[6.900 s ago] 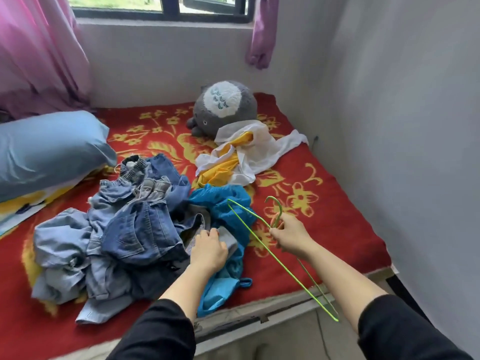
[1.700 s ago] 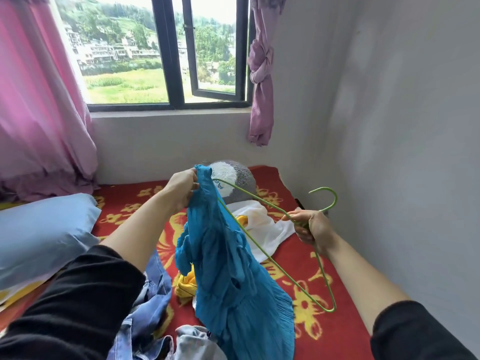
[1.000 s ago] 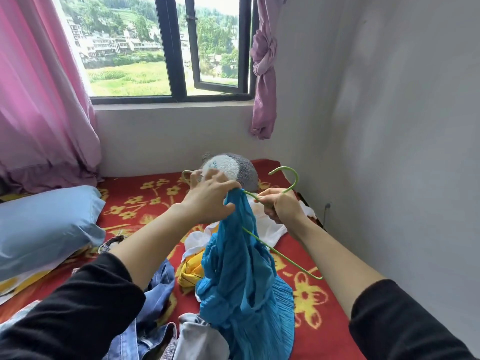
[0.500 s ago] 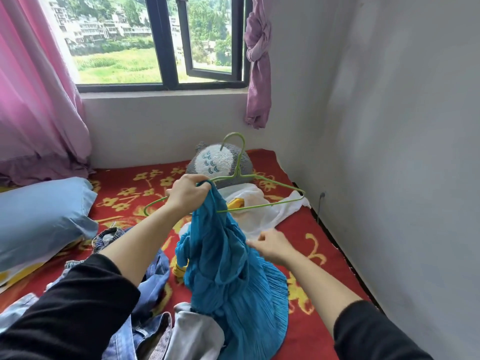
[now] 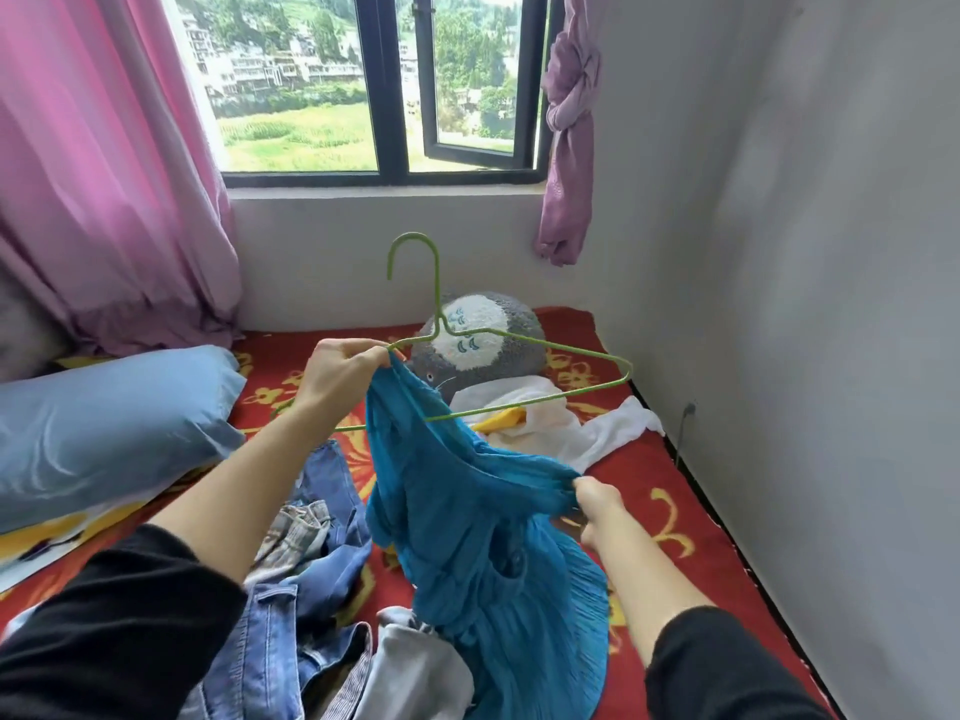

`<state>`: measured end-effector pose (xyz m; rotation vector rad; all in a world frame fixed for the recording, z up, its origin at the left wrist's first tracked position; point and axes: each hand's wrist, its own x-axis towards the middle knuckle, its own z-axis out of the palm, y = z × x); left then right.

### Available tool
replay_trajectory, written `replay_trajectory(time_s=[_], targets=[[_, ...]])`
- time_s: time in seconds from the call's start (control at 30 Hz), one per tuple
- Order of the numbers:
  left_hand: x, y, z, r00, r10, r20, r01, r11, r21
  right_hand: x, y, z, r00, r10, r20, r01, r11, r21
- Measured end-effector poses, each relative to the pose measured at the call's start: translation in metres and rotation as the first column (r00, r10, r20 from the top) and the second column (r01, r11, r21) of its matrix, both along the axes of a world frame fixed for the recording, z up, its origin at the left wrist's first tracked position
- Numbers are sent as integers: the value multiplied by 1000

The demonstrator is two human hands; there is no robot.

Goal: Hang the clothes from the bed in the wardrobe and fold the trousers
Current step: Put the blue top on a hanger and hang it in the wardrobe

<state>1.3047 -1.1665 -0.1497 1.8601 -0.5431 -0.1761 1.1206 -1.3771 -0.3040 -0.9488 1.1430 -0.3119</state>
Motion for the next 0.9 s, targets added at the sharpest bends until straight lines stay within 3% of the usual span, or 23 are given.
replay_trajectory(time_s=[0.07, 0.13, 0.4, 0.53, 0.7, 0.9], targets=[[7, 12, -8, 1000, 12, -3, -12, 1000, 25, -1, -27, 16, 983, -136, 127, 127, 989, 75], [10, 19, -18, 1000, -3, -1, 3, 998, 65, -2, -43, 29, 975, -163, 149, 155, 986, 67], [16, 14, -28, 995, -92, 38, 86, 985, 150, -6, -63, 73, 995, -95, 17, 97, 974, -203], [16, 12, -24, 997, -77, 10, 76, 995, 59, -6, -74, 89, 996, -62, -63, 40, 951, -306], [9, 16, -21, 996, -44, -80, 35, 993, -110, -4, -75, 90, 994, 29, -103, -55, 965, -257], [9, 31, -24, 995, -92, -34, 92, 996, -4, -5, -67, 108, 999, -18, -42, 6, 963, -269]])
